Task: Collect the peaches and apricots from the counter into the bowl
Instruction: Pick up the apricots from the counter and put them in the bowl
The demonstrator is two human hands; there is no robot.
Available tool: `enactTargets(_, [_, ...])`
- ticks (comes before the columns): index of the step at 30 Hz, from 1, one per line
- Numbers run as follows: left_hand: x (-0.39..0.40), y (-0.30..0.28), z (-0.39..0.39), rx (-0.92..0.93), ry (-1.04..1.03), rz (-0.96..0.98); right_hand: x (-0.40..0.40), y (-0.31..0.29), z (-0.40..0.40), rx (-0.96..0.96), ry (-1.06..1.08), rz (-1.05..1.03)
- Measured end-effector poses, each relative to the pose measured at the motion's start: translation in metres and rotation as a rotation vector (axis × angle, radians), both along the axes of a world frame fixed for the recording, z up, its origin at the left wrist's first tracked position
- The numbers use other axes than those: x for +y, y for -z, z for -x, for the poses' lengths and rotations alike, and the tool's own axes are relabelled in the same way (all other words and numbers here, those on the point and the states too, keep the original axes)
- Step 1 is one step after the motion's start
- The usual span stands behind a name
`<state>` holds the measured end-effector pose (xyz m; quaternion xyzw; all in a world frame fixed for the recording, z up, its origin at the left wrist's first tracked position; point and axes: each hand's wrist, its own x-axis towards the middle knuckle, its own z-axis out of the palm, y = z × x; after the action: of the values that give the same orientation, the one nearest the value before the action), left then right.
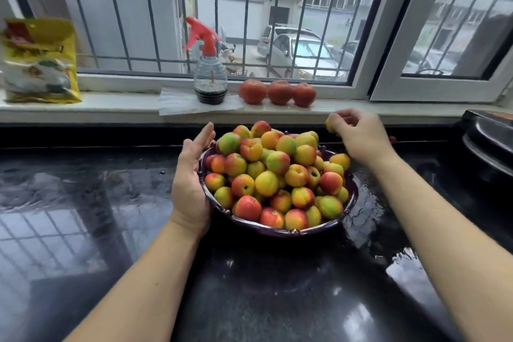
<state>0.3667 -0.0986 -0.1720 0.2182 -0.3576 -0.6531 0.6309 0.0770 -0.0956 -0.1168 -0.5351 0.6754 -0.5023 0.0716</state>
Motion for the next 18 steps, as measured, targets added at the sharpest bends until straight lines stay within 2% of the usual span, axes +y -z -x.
enactTargets(2, [0.000, -0.001, -0.002, -0.004, -0.001, -0.002, 0.029, -0.032, -0.031, -0.049, -0.217, 0.099])
enactTargets(5, [-0.001, -0.002, -0.005, 0.022, 0.017, -0.013, 0.047, -0.068, -0.077, 0.141, -0.395, 0.051])
enactTargets(8, [0.005, -0.004, -0.005, 0.036, 0.021, -0.027, 0.036, -0.080, -0.111, 0.357, -0.353, -0.109])
enactTargets(12, [0.018, -0.011, -0.003, 0.051, -0.028, -0.018, 0.024, -0.070, -0.124, 0.447, -0.283, -0.276])
enactTargets(15, [0.022, -0.014, -0.004, 0.063, -0.040, -0.011, 0.023, -0.064, -0.114, 0.378, -0.234, -0.212])
enactTargets(18, [0.023, -0.015, -0.003, 0.023, -0.052, 0.021, 0.027, -0.061, -0.086, 0.285, -0.059, -0.039])
